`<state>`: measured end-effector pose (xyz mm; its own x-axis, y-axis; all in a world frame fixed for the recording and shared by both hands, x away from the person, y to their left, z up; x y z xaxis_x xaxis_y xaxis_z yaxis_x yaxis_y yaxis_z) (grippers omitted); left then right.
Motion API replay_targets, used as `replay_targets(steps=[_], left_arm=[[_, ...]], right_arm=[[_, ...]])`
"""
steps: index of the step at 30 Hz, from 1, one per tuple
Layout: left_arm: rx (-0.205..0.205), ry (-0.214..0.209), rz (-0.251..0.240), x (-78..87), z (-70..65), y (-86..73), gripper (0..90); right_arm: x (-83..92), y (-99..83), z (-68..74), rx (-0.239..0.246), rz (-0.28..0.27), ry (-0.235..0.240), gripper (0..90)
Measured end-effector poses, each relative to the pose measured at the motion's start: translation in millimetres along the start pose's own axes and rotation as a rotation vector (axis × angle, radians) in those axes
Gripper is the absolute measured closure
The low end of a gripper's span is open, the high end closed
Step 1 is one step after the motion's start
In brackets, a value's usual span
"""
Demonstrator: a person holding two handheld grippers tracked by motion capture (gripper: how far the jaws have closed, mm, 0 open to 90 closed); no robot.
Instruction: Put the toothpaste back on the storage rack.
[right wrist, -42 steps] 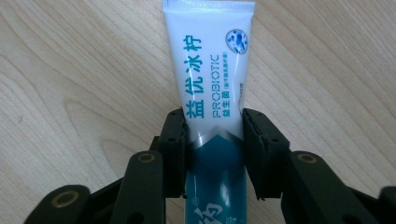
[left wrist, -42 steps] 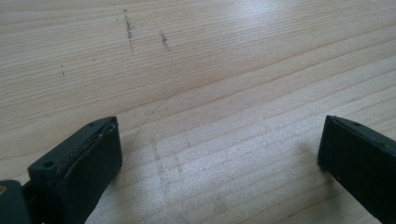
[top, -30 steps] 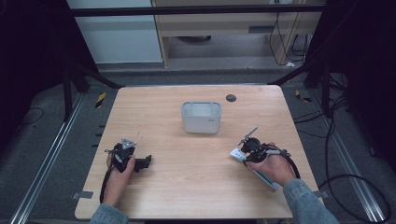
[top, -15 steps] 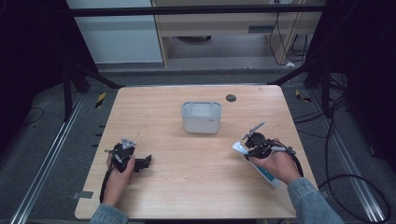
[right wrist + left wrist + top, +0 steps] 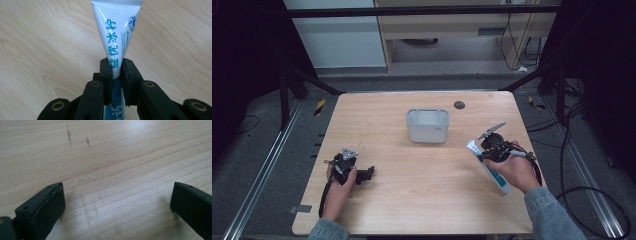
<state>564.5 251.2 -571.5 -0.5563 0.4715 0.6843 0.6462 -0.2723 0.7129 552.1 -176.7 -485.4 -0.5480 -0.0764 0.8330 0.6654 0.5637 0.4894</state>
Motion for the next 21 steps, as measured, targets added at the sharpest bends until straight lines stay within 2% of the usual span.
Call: replay_targets(steps=[3, 7, 15, 21], left_arm=[[-0.002, 0.000, 0.003, 0.2, 0.2, -0.2, 0.0], [0.003, 0.006, 0.004, -0.4, 0.5, 0.5, 0.0], [0.003, 0.006, 0.004, -0.9, 0.8, 1.1, 0.0], [0.001, 0.003, 0.003, -1.4, 1.0, 1.7, 0.0]], right_arm=[[3.4, 8.1, -2.4, -0.006, -0.021, -0.003, 79.9], [9.8, 22.0, -4.0, -0.045, -0.074, 0.011, 79.9], [25.7, 55.3, -16.6, -0.127, -0.225, -0.010, 80.0], [32.7, 74.8, -23.1, -0.187, -0.309, -0.018, 80.3]])
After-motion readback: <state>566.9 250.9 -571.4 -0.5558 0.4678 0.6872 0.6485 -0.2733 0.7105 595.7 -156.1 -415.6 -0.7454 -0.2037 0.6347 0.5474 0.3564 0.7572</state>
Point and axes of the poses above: each handheld gripper's, and its own axes: x roughly backward along the jaws, y roughly out of its top, z roughly to its left, the point moved 9 cm from there along -x, roughly forward along the jaws, and after that the axes turned 14 degrees about -y, right-handed, at the moved point
